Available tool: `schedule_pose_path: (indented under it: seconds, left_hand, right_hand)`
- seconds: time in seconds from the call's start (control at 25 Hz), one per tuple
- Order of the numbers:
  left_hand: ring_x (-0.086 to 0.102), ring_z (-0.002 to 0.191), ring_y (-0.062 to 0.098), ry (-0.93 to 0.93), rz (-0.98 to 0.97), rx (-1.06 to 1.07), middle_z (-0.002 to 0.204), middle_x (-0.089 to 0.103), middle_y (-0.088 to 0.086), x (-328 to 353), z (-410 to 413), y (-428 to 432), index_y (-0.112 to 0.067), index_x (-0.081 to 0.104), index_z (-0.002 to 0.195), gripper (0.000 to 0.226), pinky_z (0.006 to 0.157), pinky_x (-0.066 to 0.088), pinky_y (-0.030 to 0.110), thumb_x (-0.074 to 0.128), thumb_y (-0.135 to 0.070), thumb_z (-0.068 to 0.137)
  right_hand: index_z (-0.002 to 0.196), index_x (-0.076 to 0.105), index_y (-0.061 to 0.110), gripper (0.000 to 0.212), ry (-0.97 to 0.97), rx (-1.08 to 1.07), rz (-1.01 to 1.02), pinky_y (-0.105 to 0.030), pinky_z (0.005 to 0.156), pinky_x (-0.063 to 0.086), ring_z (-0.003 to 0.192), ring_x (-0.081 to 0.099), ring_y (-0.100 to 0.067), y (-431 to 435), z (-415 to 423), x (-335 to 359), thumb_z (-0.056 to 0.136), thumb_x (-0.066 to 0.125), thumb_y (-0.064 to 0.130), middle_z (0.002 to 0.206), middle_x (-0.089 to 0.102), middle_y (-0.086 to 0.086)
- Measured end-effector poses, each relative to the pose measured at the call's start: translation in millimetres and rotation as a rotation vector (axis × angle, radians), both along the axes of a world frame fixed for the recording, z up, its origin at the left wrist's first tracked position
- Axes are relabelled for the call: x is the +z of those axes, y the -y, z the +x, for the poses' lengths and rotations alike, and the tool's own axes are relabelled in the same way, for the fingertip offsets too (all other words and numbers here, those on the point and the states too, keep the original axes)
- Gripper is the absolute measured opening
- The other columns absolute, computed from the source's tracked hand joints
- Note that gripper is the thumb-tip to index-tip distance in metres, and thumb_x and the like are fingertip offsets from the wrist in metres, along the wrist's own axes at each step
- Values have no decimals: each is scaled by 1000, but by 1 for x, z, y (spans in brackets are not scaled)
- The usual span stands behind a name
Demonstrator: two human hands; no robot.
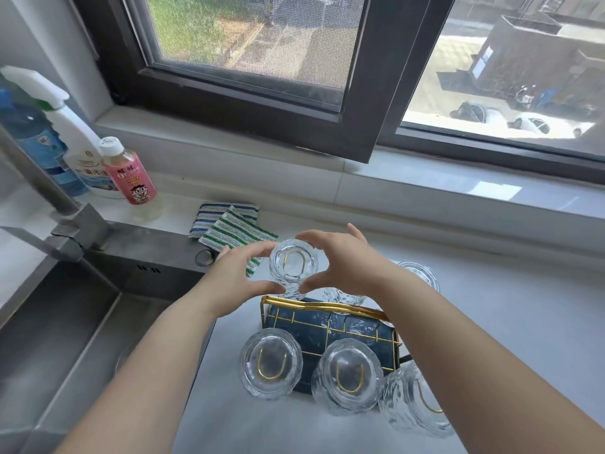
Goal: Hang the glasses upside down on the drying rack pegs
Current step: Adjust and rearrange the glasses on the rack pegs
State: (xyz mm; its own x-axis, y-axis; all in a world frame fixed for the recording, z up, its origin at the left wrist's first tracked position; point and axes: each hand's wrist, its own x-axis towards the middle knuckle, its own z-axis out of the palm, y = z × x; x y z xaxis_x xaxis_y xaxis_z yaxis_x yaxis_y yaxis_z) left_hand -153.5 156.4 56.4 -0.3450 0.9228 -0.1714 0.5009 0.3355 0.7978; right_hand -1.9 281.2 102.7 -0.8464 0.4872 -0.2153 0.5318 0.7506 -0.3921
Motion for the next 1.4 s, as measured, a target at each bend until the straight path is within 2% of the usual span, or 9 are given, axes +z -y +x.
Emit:
schedule_pose_path:
  seconds: [0.16, 0.28, 0.36, 0.44, 0.56, 0.72, 0.84, 1.04, 1.4]
  left_hand:
    - [34, 131, 22, 16, -2, -6, 119, 54, -23, 0, 1, 0, -56, 45, 111, 59, 112, 21, 56, 78, -34, 67]
    - [33, 130, 8, 11, 0, -3, 126, 45, -25, 6, 2, 13, -47, 35, 130, 67, 108, 28, 38, 71, -38, 74]
    - [39, 122, -4, 19, 97, 46, 127, 46, -27, 10, 5, 36, -48, 37, 128, 55, 100, 32, 26, 60, -45, 78]
    - [49, 112, -8, 103, 209, 126, 118, 57, -27, 12, 12, 66, -49, 47, 116, 39, 94, 37, 21, 54, -56, 79]
    - [53, 111, -4, 250, 188, 90, 115, 60, -25, 7, 27, 107, -47, 52, 109, 56, 94, 42, 19, 65, -69, 59]
    - [36, 119, -17, 175, 6, -73, 123, 45, -41, -3, 54, 121, -56, 36, 119, 91, 96, 33, 15, 84, -55, 42]
    - [37, 116, -20, 145, 39, -42, 118, 43, -46, -6, 62, 116, -58, 35, 115, 83, 91, 32, 14, 85, -41, 51]
    - [43, 108, -22, 117, 94, 21, 111, 49, -47, -8, 63, 116, -56, 43, 110, 67, 85, 34, 11, 82, -39, 58]
    - [43, 108, -24, 110, 74, 19, 113, 48, -45, -10, 62, 113, -50, 43, 116, 70, 84, 33, 7, 82, -41, 58]
  right_hand:
    - [136, 30, 25, 85, 21, 0, -35, -49, 113, -2, 129, 40, -18, 2, 2, 9, 66, 74, 45, 140, 47, 1]
    - [134, 33, 26, 80, -113, -39, -32, -43, 113, 15, 125, 43, -16, 13, 13, 29, 67, 75, 37, 137, 49, 3]
    - [127, 42, 29, 67, -279, -73, -41, -30, 103, 32, 115, 48, -10, 29, 31, 43, 69, 76, 30, 126, 55, 6]
    - [117, 52, 31, 52, -431, -119, -57, -18, 91, 37, 104, 50, -2, 54, 54, 49, 71, 75, 26, 111, 61, 12]
    - [103, 58, 34, 36, -560, -190, -24, -13, 83, 37, 93, 53, 0, 100, 77, 39, 70, 72, 31, 95, 64, 18]
    - [124, 44, 33, 68, -320, -117, 30, -17, 93, 21, 111, 35, -2, 139, 73, 13, 64, 70, 52, 121, 56, 14]
    - [136, 24, 32, 88, -168, -145, 54, -25, 103, 15, 122, 28, -10, 140, 65, -3, 64, 67, 58, 134, 46, 11]
    - [135, 23, 31, 93, -231, -181, 35, -23, 98, 16, 112, 34, -11, 140, 59, -7, 59, 65, 65, 125, 57, 7]
    - [132, 34, 28, 95, -264, -199, 6, -15, 84, 11, 101, 28, -3, 136, 62, -6, 51, 59, 69, 119, 61, 9]
